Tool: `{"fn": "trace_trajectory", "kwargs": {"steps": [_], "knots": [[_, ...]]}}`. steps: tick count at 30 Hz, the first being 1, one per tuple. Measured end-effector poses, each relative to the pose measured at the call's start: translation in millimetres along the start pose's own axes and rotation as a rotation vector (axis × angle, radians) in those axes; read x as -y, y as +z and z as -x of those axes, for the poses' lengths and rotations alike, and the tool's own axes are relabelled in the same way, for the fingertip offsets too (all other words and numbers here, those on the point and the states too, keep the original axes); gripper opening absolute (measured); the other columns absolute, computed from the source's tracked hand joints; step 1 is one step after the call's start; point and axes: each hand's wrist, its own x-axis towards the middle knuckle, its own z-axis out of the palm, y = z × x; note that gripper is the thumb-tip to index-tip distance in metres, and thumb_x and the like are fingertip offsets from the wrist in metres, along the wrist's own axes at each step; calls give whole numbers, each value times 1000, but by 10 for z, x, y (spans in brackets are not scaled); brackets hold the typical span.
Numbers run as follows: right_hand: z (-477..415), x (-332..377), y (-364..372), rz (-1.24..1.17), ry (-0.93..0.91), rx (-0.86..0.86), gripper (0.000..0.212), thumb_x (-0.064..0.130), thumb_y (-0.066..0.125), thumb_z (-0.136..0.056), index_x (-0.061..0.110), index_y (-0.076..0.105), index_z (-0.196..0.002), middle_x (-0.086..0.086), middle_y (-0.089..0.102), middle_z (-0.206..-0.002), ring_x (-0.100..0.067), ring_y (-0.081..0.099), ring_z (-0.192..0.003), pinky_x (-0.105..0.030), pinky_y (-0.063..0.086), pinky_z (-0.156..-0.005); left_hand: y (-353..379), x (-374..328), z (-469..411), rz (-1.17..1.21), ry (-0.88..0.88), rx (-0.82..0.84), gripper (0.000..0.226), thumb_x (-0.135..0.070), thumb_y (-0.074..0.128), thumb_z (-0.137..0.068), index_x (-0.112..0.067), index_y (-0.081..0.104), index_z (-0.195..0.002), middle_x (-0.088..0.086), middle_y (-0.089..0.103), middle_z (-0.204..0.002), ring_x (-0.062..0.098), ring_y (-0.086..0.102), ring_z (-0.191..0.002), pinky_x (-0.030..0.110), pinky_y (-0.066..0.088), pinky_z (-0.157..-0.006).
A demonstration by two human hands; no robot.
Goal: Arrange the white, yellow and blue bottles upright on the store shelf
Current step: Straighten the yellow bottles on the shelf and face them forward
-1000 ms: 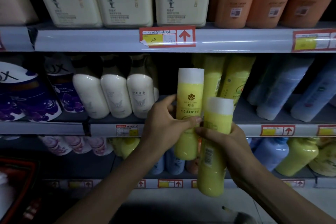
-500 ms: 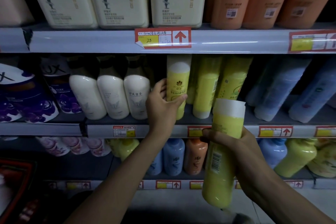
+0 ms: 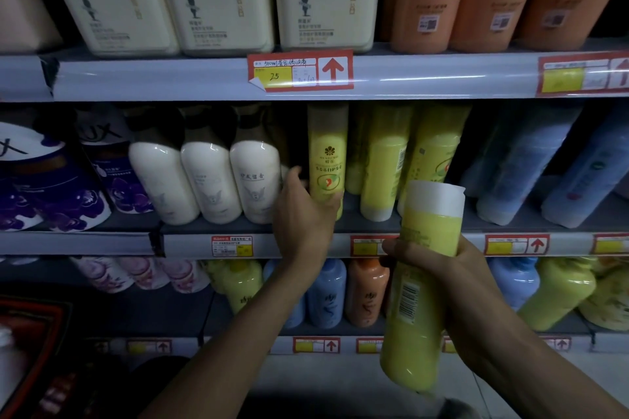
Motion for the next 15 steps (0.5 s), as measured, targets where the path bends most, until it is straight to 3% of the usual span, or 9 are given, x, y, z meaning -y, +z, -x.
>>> {"fn": "trace_trajectory", "kwargs": {"steps": [3, 7, 10, 15], "knots": [[4, 11, -5, 13, 2, -3, 47, 20, 93, -66, 9, 71, -106, -21, 77, -93, -50, 73, -89, -70, 58, -80, -35, 31, 129, -354, 22, -9, 59, -55, 84, -78, -26, 50, -117, -6, 70, -110, 22, 69, -98, 38, 53, -70], [23, 12, 1, 39, 3, -21, 34, 15, 86, -74, 12, 72, -105, -16, 79, -91, -40, 75, -88, -61, 62, -82, 4, 83, 110, -391, -37, 11, 51, -57, 82, -80, -23, 54, -106, -2, 69, -105, 26, 69, -98, 38, 50, -71], [34, 13, 2, 51, 10, -30, 33, 15, 85, -74, 12, 72, -105, -15, 78, -90, -40, 75, -88, -59, 63, -81, 47, 71, 76, -405, -57, 2, 43, -53, 78, -86, -21, 59, -108, 0, 71, -111, 28, 69, -104, 39, 46, -74], [34, 22, -10, 56, 22, -58, 30, 13, 84, -77, 12, 71, -104, -13, 78, -86, -29, 75, -77, -47, 62, -73, 110, 53, -17, -493, -27, -11, 36, -49, 70, -94, -18, 64, -113, 5, 74, -112, 31, 71, -104, 41, 52, -79]]}}
